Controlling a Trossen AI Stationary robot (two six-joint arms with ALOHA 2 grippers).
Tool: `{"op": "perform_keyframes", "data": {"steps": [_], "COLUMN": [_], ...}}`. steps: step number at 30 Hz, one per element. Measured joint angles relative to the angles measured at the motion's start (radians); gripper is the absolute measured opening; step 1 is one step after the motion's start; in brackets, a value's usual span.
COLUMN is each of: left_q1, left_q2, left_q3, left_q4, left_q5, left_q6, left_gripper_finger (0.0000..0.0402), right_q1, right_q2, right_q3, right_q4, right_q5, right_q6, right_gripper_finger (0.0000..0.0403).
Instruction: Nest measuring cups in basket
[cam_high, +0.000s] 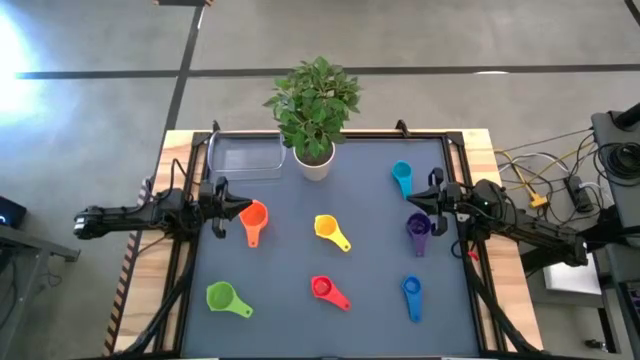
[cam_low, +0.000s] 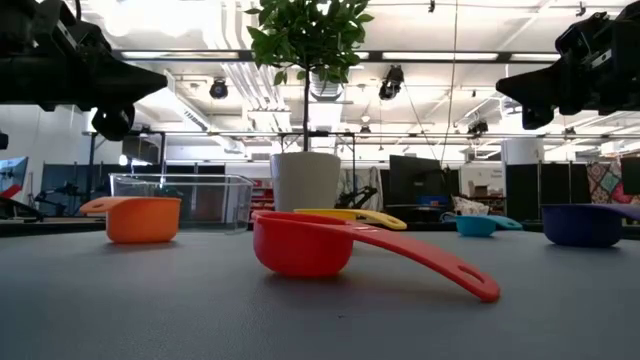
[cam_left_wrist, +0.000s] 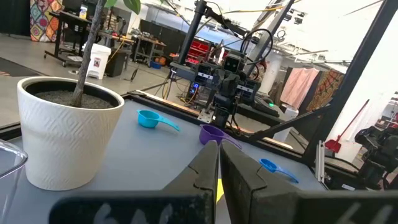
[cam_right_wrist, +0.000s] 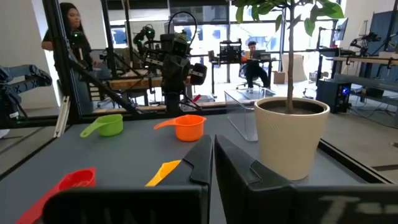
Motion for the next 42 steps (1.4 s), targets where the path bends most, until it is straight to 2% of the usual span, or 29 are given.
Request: {"op": "perform_keyframes", "data": {"steps": [27,31,42], "left_q1": [0.000,0.000,0.000], "left_q2": [0.000,0.000,0.000], "left_q3": [0.000,0.000,0.000], "left_q4": [0.000,0.038,0.066], "left_q5": [0.000,-0.014,-0.016], "left_q6": [0.000,0.060,-0.098], "left_gripper_finger": [0.0000,0.0000,0.0000], "right_q1": [0.000,0.000,0.000], "right_q2": [0.000,0.000,0.000], "right_q3": [0.000,0.000,0.000], "right_q4": [0.000,0.000,0.000], "right_q5": [0.000,0.000,0.000], "right_q6": [0.000,0.000,0.000], "right_gripper_finger": [0.0009,0.0009,0.0009]}}
